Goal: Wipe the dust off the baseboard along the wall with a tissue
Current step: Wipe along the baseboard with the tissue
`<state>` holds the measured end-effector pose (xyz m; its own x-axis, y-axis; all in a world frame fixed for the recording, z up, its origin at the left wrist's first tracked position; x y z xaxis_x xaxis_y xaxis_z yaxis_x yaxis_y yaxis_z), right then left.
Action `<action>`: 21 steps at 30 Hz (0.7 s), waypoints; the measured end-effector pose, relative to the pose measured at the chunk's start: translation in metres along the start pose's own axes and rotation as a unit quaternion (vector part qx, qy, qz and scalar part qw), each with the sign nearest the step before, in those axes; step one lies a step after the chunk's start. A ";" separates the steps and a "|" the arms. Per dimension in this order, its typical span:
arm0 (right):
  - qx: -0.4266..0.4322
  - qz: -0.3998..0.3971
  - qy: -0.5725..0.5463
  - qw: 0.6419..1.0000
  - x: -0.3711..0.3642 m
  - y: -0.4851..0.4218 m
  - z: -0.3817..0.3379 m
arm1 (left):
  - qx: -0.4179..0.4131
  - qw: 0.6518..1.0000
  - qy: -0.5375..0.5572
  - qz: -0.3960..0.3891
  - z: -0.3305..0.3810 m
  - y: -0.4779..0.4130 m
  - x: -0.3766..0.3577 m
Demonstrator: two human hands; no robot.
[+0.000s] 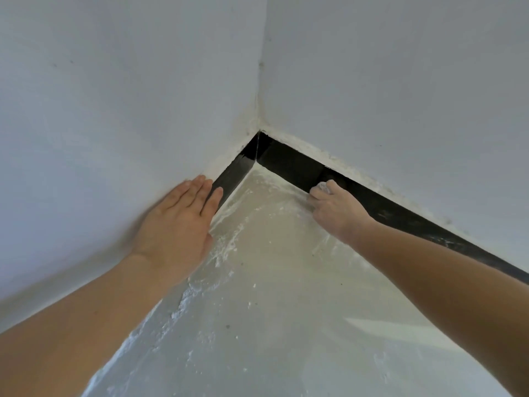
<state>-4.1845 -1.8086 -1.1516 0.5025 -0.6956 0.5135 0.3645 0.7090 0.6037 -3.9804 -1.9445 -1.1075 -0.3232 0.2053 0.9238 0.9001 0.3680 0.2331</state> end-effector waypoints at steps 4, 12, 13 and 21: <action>0.026 -0.056 -0.048 0.997 0.005 0.007 -0.007 | 0.007 1.000 0.022 -0.009 0.002 -0.002 0.006; -0.028 0.100 -0.011 0.995 0.038 -0.004 0.026 | 0.008 1.000 0.015 -0.022 0.006 -0.002 0.012; -0.033 0.097 -0.015 0.995 0.031 0.000 0.029 | 0.009 1.000 0.012 -0.019 0.005 -0.001 0.011; -0.053 -0.009 -0.083 0.995 -0.033 0.054 0.021 | -0.005 0.998 -0.021 -0.058 0.001 0.001 0.012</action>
<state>-4.1985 -1.7499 -1.1235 0.3616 -0.7118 0.6021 0.4575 0.6982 0.5506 -3.9835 -1.9412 -1.0966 -0.4380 0.1993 0.8766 0.8581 0.3834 0.3415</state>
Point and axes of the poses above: each hand's wrist, its own y-axis away from the middle knuckle, its own x-axis out of the back of the hand, z = x × y, the point moved 4 cm from there along -y, towards the middle knuckle, and after that the axes turned 14 degrees about -z, right-handed, at the moved point
